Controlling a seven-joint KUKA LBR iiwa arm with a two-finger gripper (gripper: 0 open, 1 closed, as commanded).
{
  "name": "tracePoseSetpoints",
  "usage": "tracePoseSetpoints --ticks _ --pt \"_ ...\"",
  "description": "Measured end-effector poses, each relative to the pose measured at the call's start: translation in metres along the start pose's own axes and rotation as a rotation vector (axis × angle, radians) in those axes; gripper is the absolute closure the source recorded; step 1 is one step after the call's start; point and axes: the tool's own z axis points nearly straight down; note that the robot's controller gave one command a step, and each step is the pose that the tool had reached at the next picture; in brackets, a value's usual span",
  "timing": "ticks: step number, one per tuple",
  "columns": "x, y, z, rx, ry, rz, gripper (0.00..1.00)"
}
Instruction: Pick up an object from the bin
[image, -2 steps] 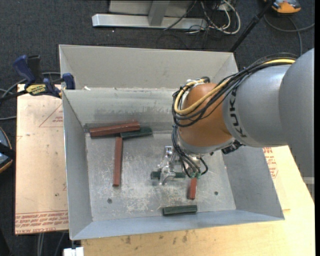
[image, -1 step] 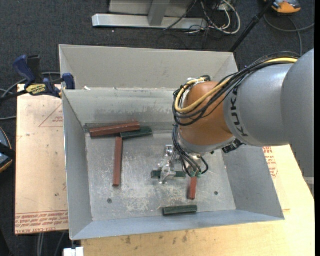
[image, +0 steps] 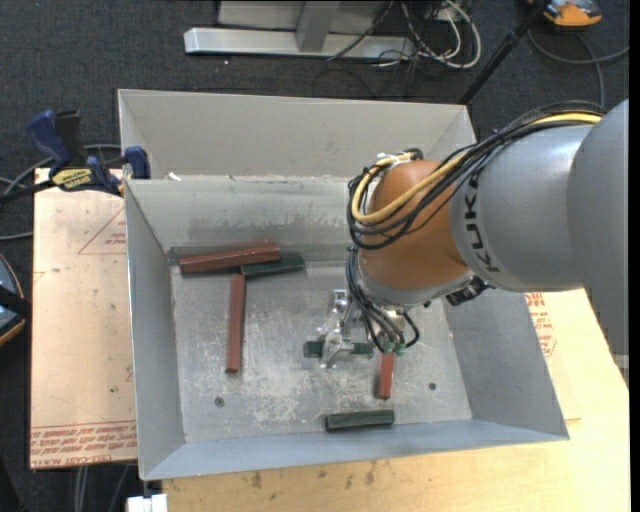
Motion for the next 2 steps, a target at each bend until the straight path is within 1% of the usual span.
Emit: tracePoseSetpoints --ticks 2 --pt "-0.0012 0.0002 -0.0141 0.0 -0.004 0.001 1.0"
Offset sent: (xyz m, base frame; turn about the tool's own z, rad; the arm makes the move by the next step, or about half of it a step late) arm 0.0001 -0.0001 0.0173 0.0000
